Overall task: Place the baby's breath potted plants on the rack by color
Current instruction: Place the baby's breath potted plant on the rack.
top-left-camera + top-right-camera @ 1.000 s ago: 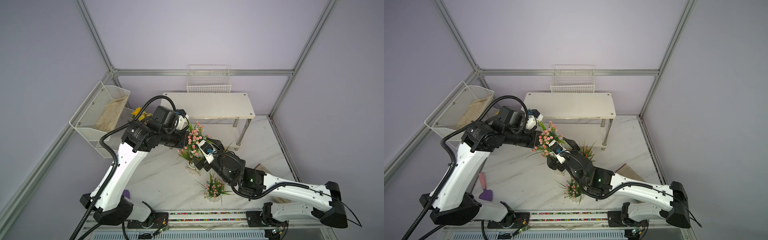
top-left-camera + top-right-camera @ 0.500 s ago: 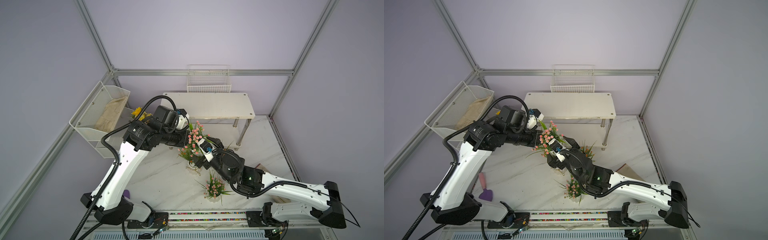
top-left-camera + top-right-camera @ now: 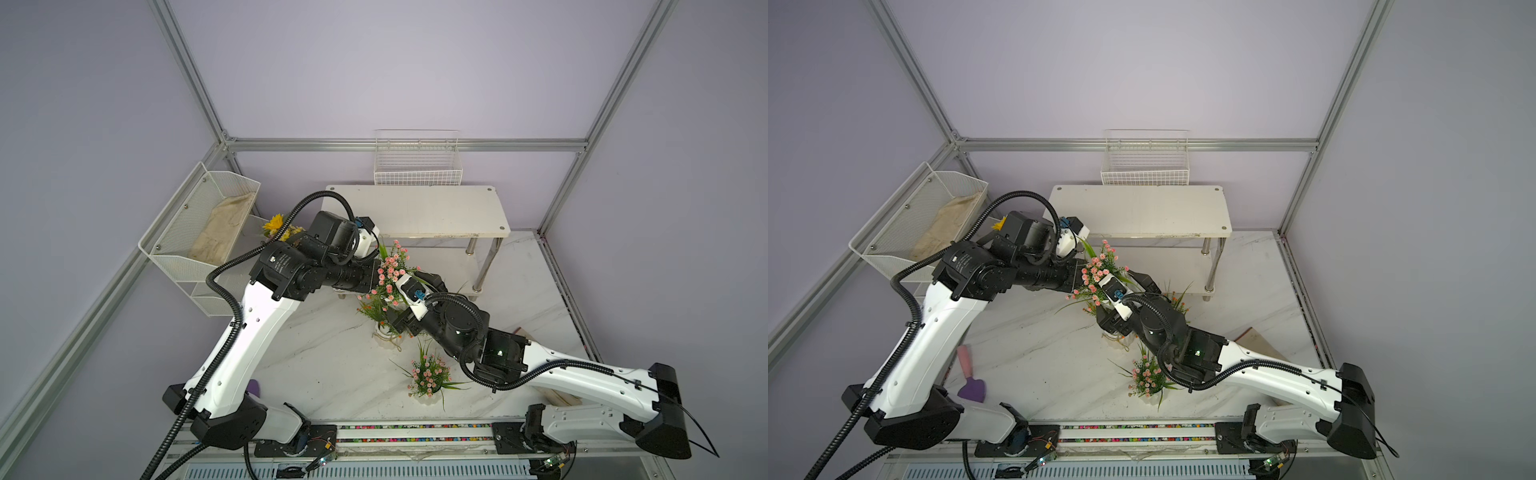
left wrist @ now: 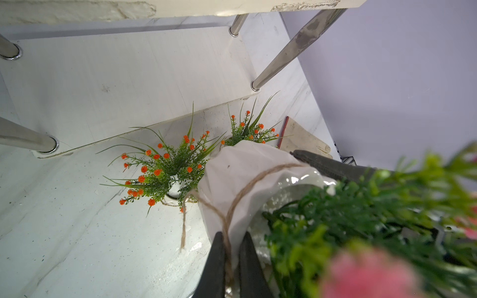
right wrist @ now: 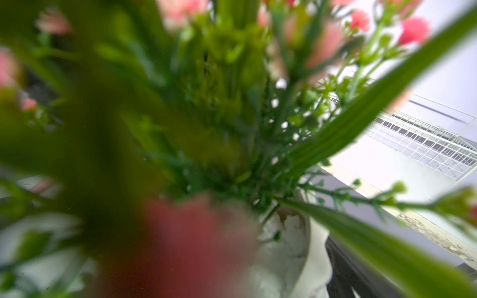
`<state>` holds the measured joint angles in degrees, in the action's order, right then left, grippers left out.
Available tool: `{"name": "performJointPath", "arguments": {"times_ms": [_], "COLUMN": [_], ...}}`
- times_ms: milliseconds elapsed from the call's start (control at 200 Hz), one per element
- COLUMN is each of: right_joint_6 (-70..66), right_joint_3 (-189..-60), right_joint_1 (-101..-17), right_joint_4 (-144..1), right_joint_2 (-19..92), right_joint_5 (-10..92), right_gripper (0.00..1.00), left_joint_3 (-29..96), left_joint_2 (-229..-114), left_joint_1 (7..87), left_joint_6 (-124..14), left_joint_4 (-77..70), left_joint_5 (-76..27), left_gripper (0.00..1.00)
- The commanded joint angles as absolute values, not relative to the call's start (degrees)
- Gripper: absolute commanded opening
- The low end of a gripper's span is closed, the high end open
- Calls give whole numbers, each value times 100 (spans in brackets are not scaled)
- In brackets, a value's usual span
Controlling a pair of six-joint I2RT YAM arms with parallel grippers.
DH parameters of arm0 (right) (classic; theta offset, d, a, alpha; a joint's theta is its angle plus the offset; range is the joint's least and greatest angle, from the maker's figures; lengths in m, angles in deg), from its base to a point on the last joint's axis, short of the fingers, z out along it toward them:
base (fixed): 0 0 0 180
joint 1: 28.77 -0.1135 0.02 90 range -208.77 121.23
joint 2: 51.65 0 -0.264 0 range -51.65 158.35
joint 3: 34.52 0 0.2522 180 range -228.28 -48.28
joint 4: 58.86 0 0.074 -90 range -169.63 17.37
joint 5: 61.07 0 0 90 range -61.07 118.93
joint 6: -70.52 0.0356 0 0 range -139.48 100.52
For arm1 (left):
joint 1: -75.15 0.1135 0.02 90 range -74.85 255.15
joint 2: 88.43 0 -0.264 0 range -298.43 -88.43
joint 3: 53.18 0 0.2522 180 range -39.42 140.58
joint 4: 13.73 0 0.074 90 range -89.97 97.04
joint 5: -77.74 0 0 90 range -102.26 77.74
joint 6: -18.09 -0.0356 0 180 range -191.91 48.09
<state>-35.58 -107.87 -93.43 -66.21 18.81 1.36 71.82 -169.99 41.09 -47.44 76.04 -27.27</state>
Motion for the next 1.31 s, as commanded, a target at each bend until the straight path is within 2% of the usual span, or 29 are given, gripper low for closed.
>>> {"name": "performJointPath", "arguments": {"times_ms": [0, 320, 420, 600, 815, 855, 970, 1080, 1145, 1200, 1300], "right_joint_6": [-3443, -3327, -3286, -3232, -3166, -3148, -3117, -3084, -3065, -3049, -3029], "right_joint_3": [-10852, -10805, -10788, -10811, -10802, -10804, -10805, -10813, -10823, -10839, -10856], "right_joint_1": [-9242, -9080, -9049, -8968, -8911, -8901, -8871, -8832, -8811, -8783, -8740], "right_joint_4": [-6415, -6371, -6381, -6480, -6546, -6571, -6625, -6647, -6656, -6673, -6691], "right_joint_2": [2019, 1988, 1967, 1963, 1889, 1878, 1865, 1837, 1823, 1815, 1801], "right_joint_5": [323, 557, 678, 849, 959, 970, 995, 1030, 1039, 1055, 1082], "right_gripper": [97, 97, 91, 73, 68, 68, 67, 64, 64, 64, 63], "left_joint_3": [7085, 6976, 6947, 6938, 6930, 6931, 6964, 6989, 7022, 7073, 7168], "left_joint_2": [-16804, -16744, -16736, -16745, -16771, -16771, -16788, -16810, -16817, -16819, -16820], "left_joint_1": [3973, 3974, 3973, 3973, 3973, 3973, 3973, 3973, 3975, 3973, 3990], "left_joint_6": [-4671, -4695, -4720, -4738, -4747, -4747, -4734, -4712, -4693, -4687, -4686], "left_joint_4": [7066, 6993, 6985, 6960, 6930, 6923, 6932, 6929, 6929, 6929, 6927], "left_joint_5": [-4115, -4353, -4355, -4368, -4300, -4265, -4232, -4190, -4139, -4073, -3999], "left_gripper": [0, 0, 0, 0, 0, 7, 9, 19, 35, 43, 44]}}
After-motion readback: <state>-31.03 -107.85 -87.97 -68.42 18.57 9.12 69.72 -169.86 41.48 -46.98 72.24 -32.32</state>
